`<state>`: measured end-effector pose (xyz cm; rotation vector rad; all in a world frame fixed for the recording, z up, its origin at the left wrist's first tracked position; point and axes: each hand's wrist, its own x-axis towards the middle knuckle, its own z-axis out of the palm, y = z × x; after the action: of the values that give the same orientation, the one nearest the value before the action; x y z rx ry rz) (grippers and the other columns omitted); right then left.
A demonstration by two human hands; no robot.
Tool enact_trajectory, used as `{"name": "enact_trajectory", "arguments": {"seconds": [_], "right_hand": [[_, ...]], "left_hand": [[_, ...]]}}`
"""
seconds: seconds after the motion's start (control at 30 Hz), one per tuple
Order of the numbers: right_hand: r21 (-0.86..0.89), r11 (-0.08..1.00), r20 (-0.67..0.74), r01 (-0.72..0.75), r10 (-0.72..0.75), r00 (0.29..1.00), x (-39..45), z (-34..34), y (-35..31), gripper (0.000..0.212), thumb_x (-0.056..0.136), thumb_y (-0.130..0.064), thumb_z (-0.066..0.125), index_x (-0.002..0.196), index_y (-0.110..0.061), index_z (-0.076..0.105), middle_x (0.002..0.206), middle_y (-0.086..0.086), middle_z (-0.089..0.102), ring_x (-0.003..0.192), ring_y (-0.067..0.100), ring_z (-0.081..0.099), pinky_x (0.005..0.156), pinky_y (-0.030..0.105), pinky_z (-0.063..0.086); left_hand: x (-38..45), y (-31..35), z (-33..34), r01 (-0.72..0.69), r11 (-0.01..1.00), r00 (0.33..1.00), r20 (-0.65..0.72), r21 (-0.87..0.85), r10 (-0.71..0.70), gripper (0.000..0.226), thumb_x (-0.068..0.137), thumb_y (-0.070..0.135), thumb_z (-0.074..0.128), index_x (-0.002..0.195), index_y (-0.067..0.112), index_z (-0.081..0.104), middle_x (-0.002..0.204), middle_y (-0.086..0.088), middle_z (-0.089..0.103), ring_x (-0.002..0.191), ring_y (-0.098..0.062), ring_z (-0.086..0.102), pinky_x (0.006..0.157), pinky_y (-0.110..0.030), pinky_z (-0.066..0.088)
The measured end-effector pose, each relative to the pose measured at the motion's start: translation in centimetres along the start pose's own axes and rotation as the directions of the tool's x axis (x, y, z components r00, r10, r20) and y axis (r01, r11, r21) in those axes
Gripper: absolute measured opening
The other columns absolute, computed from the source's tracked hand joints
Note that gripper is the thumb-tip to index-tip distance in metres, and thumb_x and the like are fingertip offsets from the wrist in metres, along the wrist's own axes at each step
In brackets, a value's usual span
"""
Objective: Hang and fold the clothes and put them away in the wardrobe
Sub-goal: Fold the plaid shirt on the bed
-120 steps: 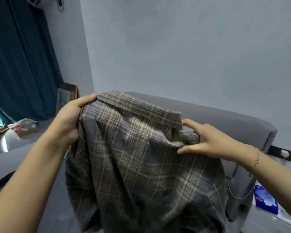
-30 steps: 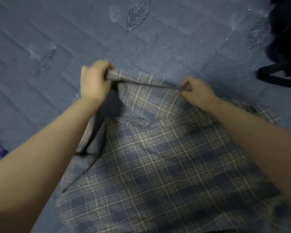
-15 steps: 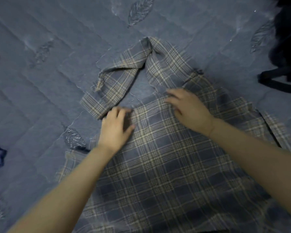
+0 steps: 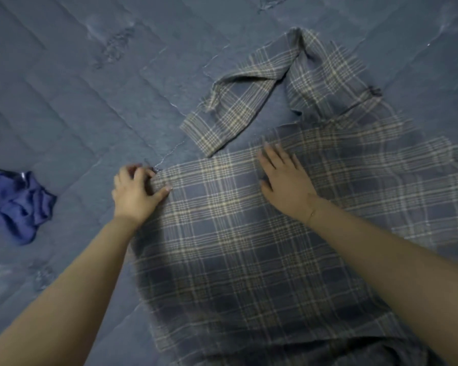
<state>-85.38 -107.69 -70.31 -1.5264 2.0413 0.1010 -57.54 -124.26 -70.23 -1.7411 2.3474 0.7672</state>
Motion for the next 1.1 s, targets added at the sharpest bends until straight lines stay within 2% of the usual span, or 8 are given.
{"name": "enact_trajectory", "arguments": {"seconds": [0.07,0.17,0.43,0.57,0.73,0.87,0.93,1.1], "right_hand": [[0.013,0.999,0.085,0.032,-0.033,0.996,-0.4,1.1,-2.3,0.067,0.104,-0.044,0.031,0.156,-0.022,-0.005,0.161,0.000,-0.021,0.148,0.028,-0.019,0.120,0.054,-0.001],[0.002,0.999,0.134,-0.053,0.052,0.990,-0.3,2.2,-4.3,0.080,0.097,-0.060,0.034,0.153,-0.030,-0.016,0.157,0.000,-0.032,0.144,0.033,-0.027,0.115,0.064,-0.004],[-0.023,0.975,0.072,-0.223,0.224,0.972,-0.4,3.9,-6.6,0.084,0.097,-0.056,0.040,0.152,-0.034,-0.019,0.157,-0.003,-0.032,0.145,0.033,-0.025,0.116,0.065,0.002],[0.019,0.967,0.045,-0.255,0.254,0.966,-1.1,4.5,-7.8,0.075,0.102,-0.045,0.038,0.154,-0.030,-0.014,0.159,0.000,-0.027,0.147,0.032,-0.021,0.119,0.059,0.004],[0.052,0.981,0.026,-0.190,0.188,0.982,-3.5,5.8,-10.8,0.070,0.102,-0.043,0.039,0.156,-0.026,-0.002,0.161,0.002,-0.021,0.149,0.029,-0.016,0.121,0.048,-0.001],[0.094,0.986,0.118,-0.136,0.125,0.985,-6.3,8.5,-14.1,0.073,0.101,-0.052,0.033,0.155,-0.029,-0.011,0.160,-0.002,-0.026,0.148,0.026,-0.019,0.120,0.050,-0.003],[0.065,0.988,0.119,-0.139,0.131,0.984,-7.1,10.0,-14.9,0.079,0.100,-0.055,0.033,0.151,-0.030,-0.022,0.157,-0.002,-0.033,0.145,0.025,-0.027,0.119,0.054,-0.006],[0.070,0.983,0.039,-0.171,0.168,0.985,-7.7,11.1,-15.6,0.080,0.100,-0.054,0.032,0.149,-0.030,-0.026,0.156,-0.002,-0.035,0.144,0.024,-0.030,0.119,0.054,-0.009]], "left_hand": [[0.2,-0.5,-0.7,-0.048,0.980,0.987,0.142,-0.192,0.076,0.031,0.077,0.021,0.081,0.081,0.003,0.056,0.093,-0.017,0.053,0.090,-0.022,0.052,0.080,-0.028,0.039],[0.4,-1.5,-2.4,0.145,0.873,0.904,0.422,-0.466,0.075,0.039,0.086,0.016,0.072,0.066,0.016,0.038,0.065,-0.002,0.036,0.057,-0.006,0.037,0.057,-0.027,0.028],[3.1,-2.6,-6.2,0.377,0.518,0.892,0.453,-0.768,0.021,0.031,0.073,0.005,0.077,0.093,0.022,0.061,0.099,-0.005,0.068,0.086,-0.018,0.067,0.081,-0.032,0.058],[3.7,-3.9,-4.6,0.377,0.703,0.906,0.398,-0.604,-0.144,0.025,0.080,0.014,0.078,0.101,0.014,0.065,0.114,-0.010,0.067,0.087,-0.017,0.066,0.080,-0.029,0.055],[4.0,-4.7,-4.2,0.217,0.916,0.955,0.266,-0.336,-0.128,0.035,0.081,0.032,0.078,0.098,0.013,0.054,0.094,-0.007,0.058,0.084,-0.020,0.056,0.080,-0.036,0.048],[3.0,-6.2,-5.0,-0.098,0.951,0.992,-0.103,-0.293,0.070,0.027,0.080,0.023,0.077,0.080,0.014,0.052,0.071,0.003,0.054,0.064,-0.002,0.049,0.057,-0.018,0.037],[2.9,-6.7,-5.1,-0.212,0.916,0.956,-0.266,-0.339,0.123,0.026,0.082,0.014,0.073,0.075,0.016,0.048,0.072,0.005,0.055,0.064,0.006,0.051,0.061,-0.007,0.037],[3.3,-7.8,-4.0,0.004,0.914,0.999,-0.033,-0.406,-0.019,0.027,0.085,-0.010,0.059,0.104,0.008,0.056,0.109,-0.015,0.054,0.092,-0.017,0.054,0.096,-0.033,0.049]]}}
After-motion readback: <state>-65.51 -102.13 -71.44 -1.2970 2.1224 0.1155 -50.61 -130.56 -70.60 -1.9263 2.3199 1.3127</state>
